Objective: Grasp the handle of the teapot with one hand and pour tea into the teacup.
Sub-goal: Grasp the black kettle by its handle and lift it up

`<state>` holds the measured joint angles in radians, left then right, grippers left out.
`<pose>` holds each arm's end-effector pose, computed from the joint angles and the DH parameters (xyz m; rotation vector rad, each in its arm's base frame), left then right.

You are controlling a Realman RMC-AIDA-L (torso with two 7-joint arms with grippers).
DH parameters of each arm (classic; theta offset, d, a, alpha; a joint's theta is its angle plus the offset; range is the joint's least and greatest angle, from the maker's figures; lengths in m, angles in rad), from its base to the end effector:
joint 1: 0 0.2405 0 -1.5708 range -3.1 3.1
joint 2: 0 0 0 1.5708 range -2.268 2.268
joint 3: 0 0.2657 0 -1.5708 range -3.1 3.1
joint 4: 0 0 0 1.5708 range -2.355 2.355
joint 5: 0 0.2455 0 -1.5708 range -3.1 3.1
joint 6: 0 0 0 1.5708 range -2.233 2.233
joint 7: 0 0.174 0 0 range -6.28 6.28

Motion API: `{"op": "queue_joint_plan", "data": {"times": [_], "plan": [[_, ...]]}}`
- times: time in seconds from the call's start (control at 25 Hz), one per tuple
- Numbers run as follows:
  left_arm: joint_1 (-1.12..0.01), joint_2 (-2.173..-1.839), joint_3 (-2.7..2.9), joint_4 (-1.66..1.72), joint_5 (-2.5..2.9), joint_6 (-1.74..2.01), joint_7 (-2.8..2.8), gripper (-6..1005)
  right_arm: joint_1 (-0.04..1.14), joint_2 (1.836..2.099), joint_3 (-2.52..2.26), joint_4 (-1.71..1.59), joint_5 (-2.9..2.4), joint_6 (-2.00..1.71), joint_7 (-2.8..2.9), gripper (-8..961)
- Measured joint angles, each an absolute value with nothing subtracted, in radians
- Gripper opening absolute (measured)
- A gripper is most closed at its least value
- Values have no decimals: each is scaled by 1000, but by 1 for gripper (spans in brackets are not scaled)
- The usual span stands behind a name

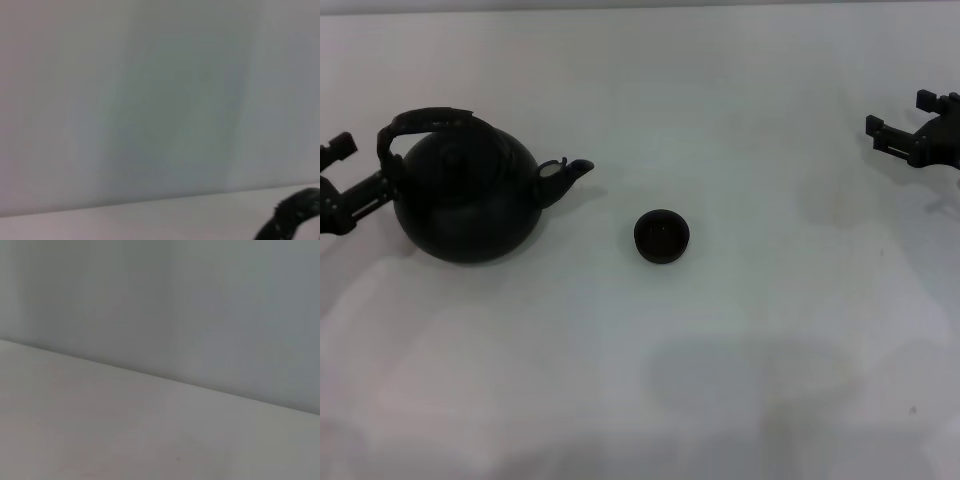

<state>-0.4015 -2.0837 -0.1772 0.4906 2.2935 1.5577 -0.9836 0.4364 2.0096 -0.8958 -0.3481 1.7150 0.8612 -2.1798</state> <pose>-0.3999 0.3064 0.0094 -2.1103 -0.7563 -0.7579 0.4031 0.3989 -0.0259 -2.0959 0.7516 0.3558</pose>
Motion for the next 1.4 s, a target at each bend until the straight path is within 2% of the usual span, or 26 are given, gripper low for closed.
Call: {"op": "queue_joint_plan", "data": {"times": [0.48, 0.76, 1.0, 1.4], "plan": [[-445, -2080, -132, 477, 2287, 1535, -988, 794, 439, 2009, -896, -348, 1715, 853, -2180, 858], [-449, -2082, -128, 455, 2282, 1535, -994, 701, 439, 2009, -896, -348, 1715, 839, -2180, 858], [-418, -2084, -137, 428, 2259, 1526, -986, 691, 438, 2008, -894, -348, 1715, 819, -2180, 858], [-404, -2080, -132, 411, 2239, 1515, -973, 590, 441, 2008, -898, -350, 1715, 816, -2180, 858]]}}
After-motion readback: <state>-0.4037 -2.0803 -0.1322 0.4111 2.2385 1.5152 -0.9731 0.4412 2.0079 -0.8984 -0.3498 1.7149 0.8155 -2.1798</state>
